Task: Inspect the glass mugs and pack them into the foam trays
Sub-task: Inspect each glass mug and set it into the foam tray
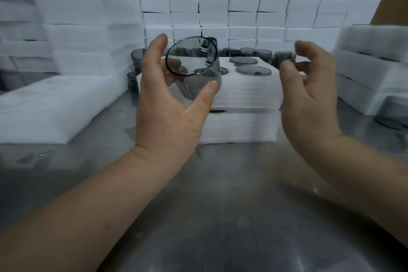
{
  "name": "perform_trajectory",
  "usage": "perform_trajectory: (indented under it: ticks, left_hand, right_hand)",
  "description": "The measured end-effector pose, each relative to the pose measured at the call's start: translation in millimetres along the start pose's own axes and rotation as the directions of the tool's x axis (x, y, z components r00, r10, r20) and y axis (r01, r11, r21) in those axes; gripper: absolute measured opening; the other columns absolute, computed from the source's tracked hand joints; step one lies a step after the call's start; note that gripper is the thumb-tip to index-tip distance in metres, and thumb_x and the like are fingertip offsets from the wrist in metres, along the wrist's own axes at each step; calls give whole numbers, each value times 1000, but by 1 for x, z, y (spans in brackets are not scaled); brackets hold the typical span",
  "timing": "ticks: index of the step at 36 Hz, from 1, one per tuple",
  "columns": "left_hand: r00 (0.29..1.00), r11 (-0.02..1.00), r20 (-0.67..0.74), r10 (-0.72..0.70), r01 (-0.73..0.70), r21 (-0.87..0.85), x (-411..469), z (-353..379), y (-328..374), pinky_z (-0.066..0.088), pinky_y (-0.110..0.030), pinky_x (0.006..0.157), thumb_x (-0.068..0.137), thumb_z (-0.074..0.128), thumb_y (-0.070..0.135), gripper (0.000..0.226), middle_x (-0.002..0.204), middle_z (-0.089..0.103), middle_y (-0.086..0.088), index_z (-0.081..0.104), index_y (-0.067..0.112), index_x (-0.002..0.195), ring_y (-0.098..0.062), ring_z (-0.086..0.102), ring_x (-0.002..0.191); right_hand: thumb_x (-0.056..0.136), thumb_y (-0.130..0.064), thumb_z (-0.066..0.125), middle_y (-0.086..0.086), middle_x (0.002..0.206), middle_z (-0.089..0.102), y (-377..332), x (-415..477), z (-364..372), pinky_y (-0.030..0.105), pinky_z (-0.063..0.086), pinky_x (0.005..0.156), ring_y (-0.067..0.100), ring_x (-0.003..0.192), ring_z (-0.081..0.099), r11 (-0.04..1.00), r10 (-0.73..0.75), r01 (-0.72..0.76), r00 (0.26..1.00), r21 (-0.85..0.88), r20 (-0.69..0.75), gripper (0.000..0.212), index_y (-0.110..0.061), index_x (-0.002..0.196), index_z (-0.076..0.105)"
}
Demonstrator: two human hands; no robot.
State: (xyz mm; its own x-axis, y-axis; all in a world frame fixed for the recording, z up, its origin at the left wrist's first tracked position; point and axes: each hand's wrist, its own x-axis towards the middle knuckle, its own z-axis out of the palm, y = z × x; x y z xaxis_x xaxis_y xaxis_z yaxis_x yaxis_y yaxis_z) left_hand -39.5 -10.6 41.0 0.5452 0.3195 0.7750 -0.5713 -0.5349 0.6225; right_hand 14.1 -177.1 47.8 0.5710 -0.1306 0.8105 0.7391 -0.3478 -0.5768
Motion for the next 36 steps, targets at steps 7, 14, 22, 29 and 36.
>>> perform_trajectory:
  ticks: [7, 14, 22, 29, 36]
  left_hand:
    - [999, 1000, -43, 8, -7, 28, 4, -1, -7, 41, -33, 102, 81, 59, 35, 56, 127, 49, 4, 38, 19, 130, -13, 50, 117]
    - [998, 998, -59, 17, -14, 64, 5, -1, -8, 38, -33, 103, 78, 57, 44, 60, 116, 47, 14, 40, 19, 129, -13, 48, 117]
    - [998, 998, -64, 20, -16, 66, 6, -2, -8, 37, -43, 103, 77, 57, 46, 62, 118, 48, 13, 41, 17, 130, -20, 48, 118]
    - [996, 994, -57, 67, -61, 90, 7, -3, -8, 39, -49, 99, 80, 61, 42, 58, 115, 48, 13, 42, 14, 127, -28, 51, 114]
    - [995, 996, -85, 59, -53, 71, 8, -5, -5, 41, -49, 97, 80, 55, 44, 60, 119, 45, 12, 38, 14, 130, -29, 52, 113]
  right_hand:
    - [94, -41, 45, -30, 79, 58, 22, 19, 0, 6, 41, 59, -20, 72, 53, 886, 437, -446, 895, 128, 94, 15, -32, 92, 58]
    - [87, -44, 52, -25, 102, 57, 26, 17, 3, 28, 37, 91, 5, 107, 51, 833, 508, -539, 834, 123, 214, 24, -34, 106, 63]
    - [86, -22, 46, -25, 57, 56, 21, 16, 2, 14, 39, 56, -8, 50, 47, 859, 443, -480, 871, 177, 213, 17, -18, 76, 60]
    - [70, -22, 44, -14, 74, 65, 13, 9, 0, 19, 46, 62, 1, 69, 58, 863, 357, -416, 904, 286, 237, 27, -24, 81, 68]
    - [70, -16, 42, -8, 83, 66, 11, 4, 0, 19, 48, 68, 9, 79, 59, 866, 315, -387, 914, 315, 258, 31, -17, 91, 65]
